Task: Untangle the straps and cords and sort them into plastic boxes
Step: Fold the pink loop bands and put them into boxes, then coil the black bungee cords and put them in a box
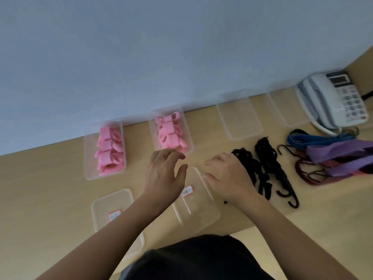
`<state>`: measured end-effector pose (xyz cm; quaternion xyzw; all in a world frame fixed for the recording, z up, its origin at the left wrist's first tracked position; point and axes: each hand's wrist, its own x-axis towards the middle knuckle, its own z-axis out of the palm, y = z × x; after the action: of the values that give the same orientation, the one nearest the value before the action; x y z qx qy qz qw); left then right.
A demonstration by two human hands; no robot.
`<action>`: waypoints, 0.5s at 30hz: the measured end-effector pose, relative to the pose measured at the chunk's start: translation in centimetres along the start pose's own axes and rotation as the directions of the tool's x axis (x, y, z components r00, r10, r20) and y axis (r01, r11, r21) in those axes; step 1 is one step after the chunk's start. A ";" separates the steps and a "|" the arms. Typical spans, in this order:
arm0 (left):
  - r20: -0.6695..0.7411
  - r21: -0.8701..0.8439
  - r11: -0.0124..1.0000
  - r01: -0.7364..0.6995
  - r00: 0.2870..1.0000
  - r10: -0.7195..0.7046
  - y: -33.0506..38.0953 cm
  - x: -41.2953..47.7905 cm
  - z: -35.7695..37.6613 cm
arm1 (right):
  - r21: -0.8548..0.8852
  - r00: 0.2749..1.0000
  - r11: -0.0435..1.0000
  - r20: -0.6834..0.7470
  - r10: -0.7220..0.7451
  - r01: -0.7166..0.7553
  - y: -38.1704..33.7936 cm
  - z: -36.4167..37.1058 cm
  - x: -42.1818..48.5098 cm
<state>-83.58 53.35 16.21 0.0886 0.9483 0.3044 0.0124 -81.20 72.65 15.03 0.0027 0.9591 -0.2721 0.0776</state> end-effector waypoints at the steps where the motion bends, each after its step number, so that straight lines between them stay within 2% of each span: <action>1: 0.040 0.006 0.999 -0.032 0.999 0.031 0.5 -0.2 0.6 | -0.006 0.999 0.999 -0.009 0.049 -0.049 0.9 -0.2 -1.3; 4: 0.173 -0.019 0.996 -0.088 0.981 0.090 2.0 -0.7 2.6 | -0.009 0.980 0.983 -0.084 0.182 -0.184 3.6 -1.0 -4.6; 7: 0.253 -0.059 0.996 -0.069 0.964 0.082 3.7 -1.0 4.2 | 0.027 0.919 0.941 -0.209 0.335 -0.337 5.7 -2.1 -6.3; 10: 0.313 -0.066 0.997 -0.039 0.948 0.057 4.9 -1.2 5.4 | -0.042 0.848 0.854 -0.157 0.507 -0.518 7.1 -1.9 -6.6; 13: 0.342 -0.046 0.999 -0.021 0.939 0.036 5.4 -1.4 5.9 | -0.106 0.832 0.825 -0.063 0.551 -0.555 7.4 -0.3 -6.2; 15: 0.352 -0.031 1.000 0.000 0.936 0.010 5.5 -1.6 6.0 | -0.150 0.833 0.820 -0.081 0.547 -0.553 7.3 0.8 -5.9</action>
<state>-80.66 60.91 14.50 0.1438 0.9259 0.2980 0.1824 -74.92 78.73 11.46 0.2772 0.9381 -0.1569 0.1361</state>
